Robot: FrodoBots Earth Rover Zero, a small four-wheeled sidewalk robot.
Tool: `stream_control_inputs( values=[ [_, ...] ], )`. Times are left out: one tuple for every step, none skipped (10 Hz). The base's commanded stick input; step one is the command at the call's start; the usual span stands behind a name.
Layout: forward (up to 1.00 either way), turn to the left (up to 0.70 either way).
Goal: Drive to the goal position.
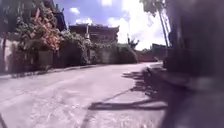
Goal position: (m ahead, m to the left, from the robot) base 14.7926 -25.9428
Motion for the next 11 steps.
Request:
stream_control_inputs(
  values=[
    [0.85, 0.00],
    [0.85, -0.09],
    [0.85, -0.23],
    [0.85, -0.30],
    [0.85, -0.25],
    [0.85, -0.11],
    [0.85, -0.04],
    [0.85, 0.00],
    [0.85, 0.00],
    [0.85, 0.00],
    [0.85, 0.00]
  ],
)
